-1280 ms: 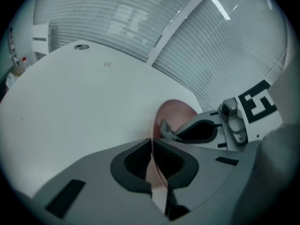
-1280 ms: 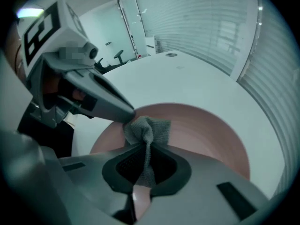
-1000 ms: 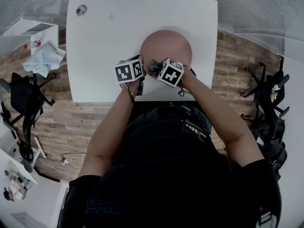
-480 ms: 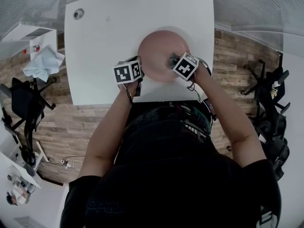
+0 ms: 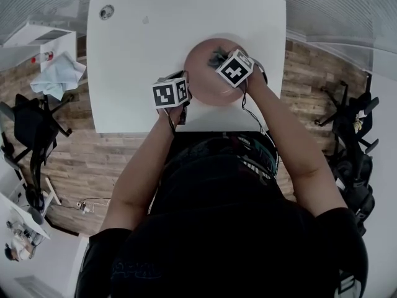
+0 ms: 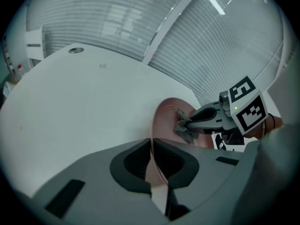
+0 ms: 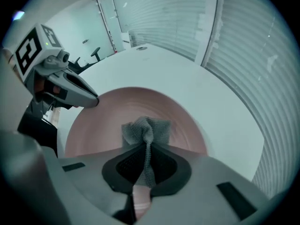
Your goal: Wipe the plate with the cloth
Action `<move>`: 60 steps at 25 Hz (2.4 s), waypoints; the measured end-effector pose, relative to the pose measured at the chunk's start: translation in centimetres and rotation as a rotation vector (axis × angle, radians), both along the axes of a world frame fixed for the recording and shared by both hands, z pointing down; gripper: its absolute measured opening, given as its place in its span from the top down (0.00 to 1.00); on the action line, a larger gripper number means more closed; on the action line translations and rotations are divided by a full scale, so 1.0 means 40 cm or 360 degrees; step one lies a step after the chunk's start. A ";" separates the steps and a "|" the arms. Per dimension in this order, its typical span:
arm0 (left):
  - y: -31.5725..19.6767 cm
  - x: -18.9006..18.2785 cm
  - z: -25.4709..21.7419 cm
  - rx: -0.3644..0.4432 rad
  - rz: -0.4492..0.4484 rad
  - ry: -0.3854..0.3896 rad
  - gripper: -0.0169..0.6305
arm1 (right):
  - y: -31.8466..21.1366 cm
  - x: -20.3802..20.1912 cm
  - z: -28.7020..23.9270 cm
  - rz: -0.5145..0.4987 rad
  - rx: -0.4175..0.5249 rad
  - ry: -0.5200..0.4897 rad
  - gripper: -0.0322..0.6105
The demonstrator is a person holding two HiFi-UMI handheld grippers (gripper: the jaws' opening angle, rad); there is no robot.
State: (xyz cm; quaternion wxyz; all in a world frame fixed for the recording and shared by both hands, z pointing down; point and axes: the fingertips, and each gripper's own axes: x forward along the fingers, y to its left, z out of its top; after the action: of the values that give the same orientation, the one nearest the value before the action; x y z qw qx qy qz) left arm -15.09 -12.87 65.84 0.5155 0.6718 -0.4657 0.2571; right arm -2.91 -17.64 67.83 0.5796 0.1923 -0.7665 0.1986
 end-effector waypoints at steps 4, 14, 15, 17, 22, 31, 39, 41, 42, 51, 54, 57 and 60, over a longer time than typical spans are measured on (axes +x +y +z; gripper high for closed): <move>-0.002 0.002 -0.002 0.0016 0.0012 0.0011 0.92 | 0.013 -0.065 -0.003 -0.0070 0.0037 -0.0103 0.89; 0.012 -0.011 -0.024 0.0116 -0.0010 -0.0101 0.92 | 0.057 -0.103 -0.050 -0.0111 0.0146 -0.0283 0.89; 0.015 -0.014 -0.029 0.0128 -0.0021 -0.0112 0.92 | 0.060 -0.101 -0.060 -0.0096 0.0149 -0.0303 0.89; 0.021 -0.020 -0.041 0.0155 -0.0050 -0.0133 0.91 | 0.069 -0.095 -0.084 -0.0067 0.0157 -0.0344 0.89; 0.043 -0.010 -0.092 0.0225 -0.0124 -0.0136 0.91 | 0.086 -0.079 -0.165 0.0042 0.0216 -0.0507 0.89; 0.078 0.117 -0.259 0.0455 -0.0124 -0.0081 0.92 | 0.150 -0.007 -0.355 0.0159 0.0329 -0.0780 0.89; 0.112 0.242 -0.443 0.0722 -0.0160 0.0038 0.95 | 0.190 0.090 -0.499 0.0150 0.0452 -0.1006 0.89; 0.131 0.274 -0.474 0.0769 -0.0176 0.0046 0.95 | 0.199 0.119 -0.526 0.0154 0.0455 -0.1084 0.89; 0.143 0.286 -0.488 0.0792 -0.0184 0.0041 0.95 | 0.204 0.130 -0.540 0.0151 0.0456 -0.1124 0.89; 0.266 0.286 -0.604 0.0942 -0.0312 -0.0089 0.95 | 0.292 0.155 -0.654 0.0012 0.0428 -0.1376 0.89; 0.291 0.267 -0.622 0.0972 -0.0315 -0.0085 0.95 | 0.314 0.144 -0.673 0.0009 0.0456 -0.1396 0.89; 0.314 0.261 -0.631 0.0989 -0.0272 -0.0059 0.95 | 0.327 0.135 -0.688 0.0052 0.0492 -0.1399 0.89; 0.338 0.254 -0.645 0.1008 -0.0212 -0.0039 0.95 | 0.346 0.121 -0.705 0.0088 0.0523 -0.1390 0.89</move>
State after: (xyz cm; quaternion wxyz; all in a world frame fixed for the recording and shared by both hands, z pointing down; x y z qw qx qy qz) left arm -4.94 0.65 40.05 0.2908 0.7638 -0.5716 0.0733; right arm 1.92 -3.80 39.63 0.1591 0.2004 -0.9547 0.1522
